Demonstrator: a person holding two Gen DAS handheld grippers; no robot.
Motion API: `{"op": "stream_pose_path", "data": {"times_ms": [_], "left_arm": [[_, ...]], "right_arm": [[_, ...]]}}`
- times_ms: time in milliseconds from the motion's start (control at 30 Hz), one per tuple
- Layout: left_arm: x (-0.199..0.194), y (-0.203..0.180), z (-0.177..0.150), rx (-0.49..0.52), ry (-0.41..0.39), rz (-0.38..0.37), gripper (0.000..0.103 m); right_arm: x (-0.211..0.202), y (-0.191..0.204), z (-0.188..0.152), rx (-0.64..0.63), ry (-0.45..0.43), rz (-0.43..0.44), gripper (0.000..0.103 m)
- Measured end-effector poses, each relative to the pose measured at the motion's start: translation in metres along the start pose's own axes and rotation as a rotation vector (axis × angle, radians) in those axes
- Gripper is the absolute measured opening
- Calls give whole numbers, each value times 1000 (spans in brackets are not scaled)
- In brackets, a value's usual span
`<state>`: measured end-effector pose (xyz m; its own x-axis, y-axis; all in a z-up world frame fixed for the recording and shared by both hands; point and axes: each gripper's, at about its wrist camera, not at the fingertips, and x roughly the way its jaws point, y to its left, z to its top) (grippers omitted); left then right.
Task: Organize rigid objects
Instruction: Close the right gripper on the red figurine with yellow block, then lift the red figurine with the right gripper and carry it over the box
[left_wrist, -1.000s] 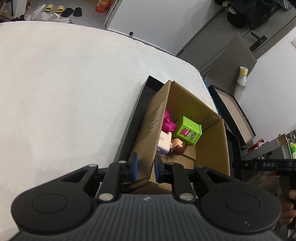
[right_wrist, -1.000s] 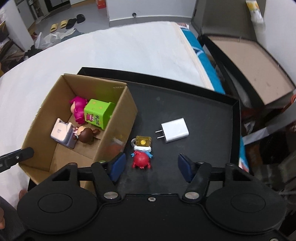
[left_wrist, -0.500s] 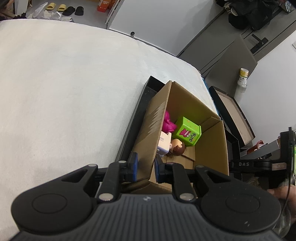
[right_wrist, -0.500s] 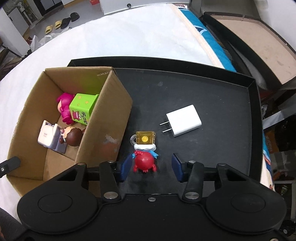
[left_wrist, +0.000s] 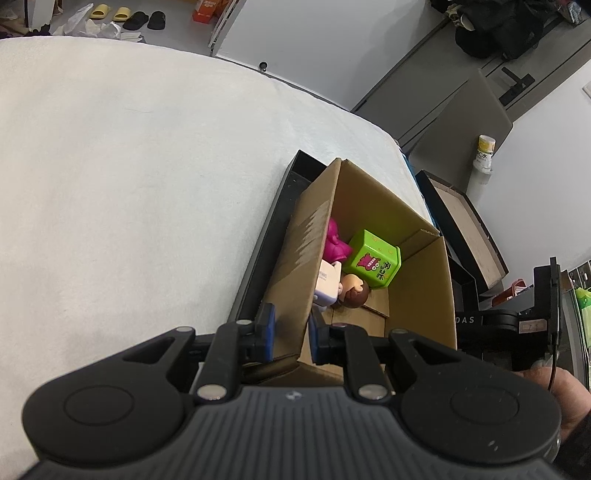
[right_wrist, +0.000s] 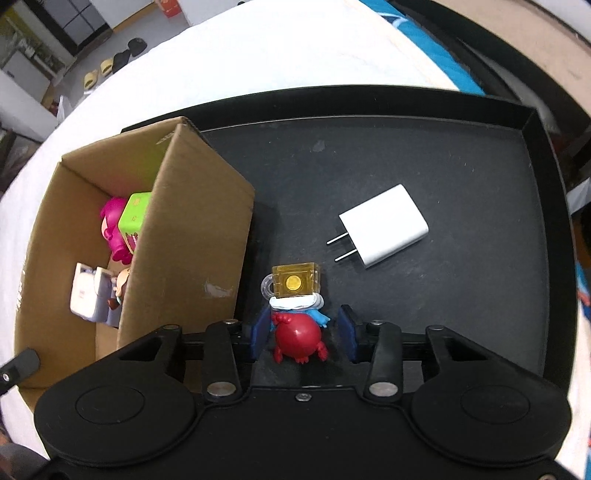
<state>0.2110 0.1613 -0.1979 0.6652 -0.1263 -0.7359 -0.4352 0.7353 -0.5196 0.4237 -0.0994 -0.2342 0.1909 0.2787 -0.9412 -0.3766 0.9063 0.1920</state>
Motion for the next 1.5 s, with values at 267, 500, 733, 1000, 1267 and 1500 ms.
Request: {"op": "stream_pose_path", "data": {"times_ms": [267, 500, 733, 1000, 1267, 1500], "left_arm": [[-1, -2, -1, 3, -1, 3, 17], [0, -2, -1, 7, 0, 6, 17], [0, -3, 0, 10, 0, 8, 17], [1, -4, -1, 17, 1, 8, 17], [2, -6, -2, 30, 7, 2, 17], [3, -5, -1, 31, 14, -6, 17]], "right_arm": [[-3, 3, -3, -34, 21, -16, 33], [-14, 2, -12, -59, 29, -66, 33], [-33, 6, -15, -93, 23, -109, 32], [-60, 19, -14, -130, 7, -162, 32], [-85, 31, -8, -168, -36, -191, 32], [-104, 47, -5, -206, -63, -203, 32]]}}
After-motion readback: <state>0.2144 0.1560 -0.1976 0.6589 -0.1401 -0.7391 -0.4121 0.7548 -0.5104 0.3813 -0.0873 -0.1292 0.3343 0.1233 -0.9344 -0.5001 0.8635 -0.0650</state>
